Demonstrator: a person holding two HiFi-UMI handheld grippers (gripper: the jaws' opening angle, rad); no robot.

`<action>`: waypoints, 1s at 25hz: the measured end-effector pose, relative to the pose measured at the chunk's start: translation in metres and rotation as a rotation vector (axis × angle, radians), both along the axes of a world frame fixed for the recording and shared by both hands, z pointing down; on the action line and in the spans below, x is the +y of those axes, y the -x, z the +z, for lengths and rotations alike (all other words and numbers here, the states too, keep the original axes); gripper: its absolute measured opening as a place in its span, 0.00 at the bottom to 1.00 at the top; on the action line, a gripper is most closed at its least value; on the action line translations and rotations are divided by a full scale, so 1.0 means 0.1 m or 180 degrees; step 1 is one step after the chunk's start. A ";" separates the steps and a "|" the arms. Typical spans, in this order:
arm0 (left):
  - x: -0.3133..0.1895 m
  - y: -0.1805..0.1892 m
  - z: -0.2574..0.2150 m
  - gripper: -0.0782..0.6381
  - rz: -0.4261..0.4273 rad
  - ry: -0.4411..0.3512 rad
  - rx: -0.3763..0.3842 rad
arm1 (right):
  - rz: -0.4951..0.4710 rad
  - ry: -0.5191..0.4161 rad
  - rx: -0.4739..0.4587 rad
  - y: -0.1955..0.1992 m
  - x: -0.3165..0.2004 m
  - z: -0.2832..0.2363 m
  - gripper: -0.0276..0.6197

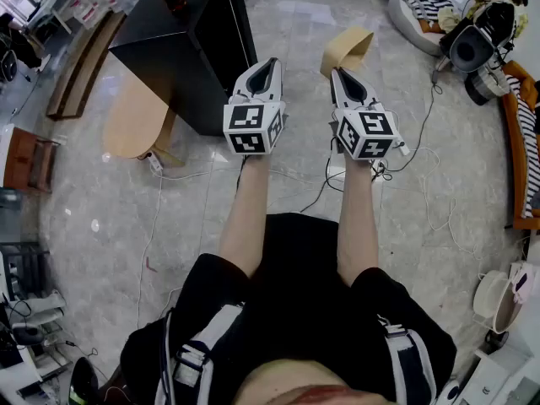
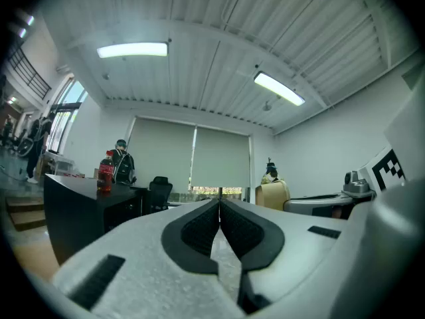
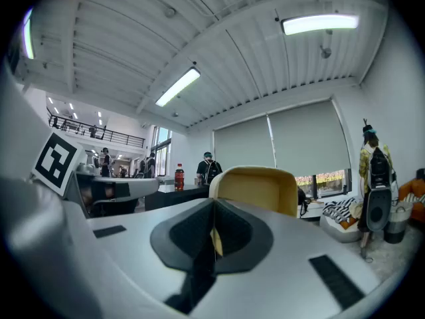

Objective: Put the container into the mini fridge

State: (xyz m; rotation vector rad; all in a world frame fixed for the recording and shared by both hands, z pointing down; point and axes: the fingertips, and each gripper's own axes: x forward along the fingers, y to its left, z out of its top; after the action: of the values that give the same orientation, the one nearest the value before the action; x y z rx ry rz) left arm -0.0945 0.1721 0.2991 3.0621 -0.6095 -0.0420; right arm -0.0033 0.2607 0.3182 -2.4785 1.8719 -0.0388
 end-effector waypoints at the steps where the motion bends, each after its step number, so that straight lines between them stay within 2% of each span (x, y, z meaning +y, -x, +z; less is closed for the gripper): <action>1: 0.00 -0.01 0.00 0.12 -0.0006 0.0004 0.0005 | 0.0011 -0.0006 0.0000 -0.02 0.00 0.00 0.06; 7: -0.03 -0.15 -0.01 0.12 -0.0068 0.0013 0.0031 | -0.0015 -0.0085 -0.0050 -0.22 0.01 -0.02 0.07; 13: 0.12 -0.21 0.04 0.12 0.0002 0.0077 0.0033 | -0.0008 -0.0208 -0.0220 -0.44 0.06 0.02 0.07; 15: 0.04 -0.17 0.07 0.12 -0.0064 0.0071 -0.0011 | -0.0056 -0.0212 -0.0269 -0.42 -0.01 0.08 0.06; 19: -0.21 -0.13 0.22 0.12 -0.0190 0.0237 -0.0022 | -0.0201 -0.0171 -0.0248 -0.35 -0.22 0.16 0.07; 25: -0.62 -0.57 0.31 0.12 -0.0057 0.0225 0.0025 | -0.0079 -0.0198 -0.0191 -0.82 -0.62 0.19 0.07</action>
State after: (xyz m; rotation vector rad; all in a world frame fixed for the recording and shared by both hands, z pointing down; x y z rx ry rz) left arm -0.0372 0.1096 0.3303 2.9873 -0.6239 -0.0320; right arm 0.0787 0.1983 0.3373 -2.3866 1.8512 -0.0540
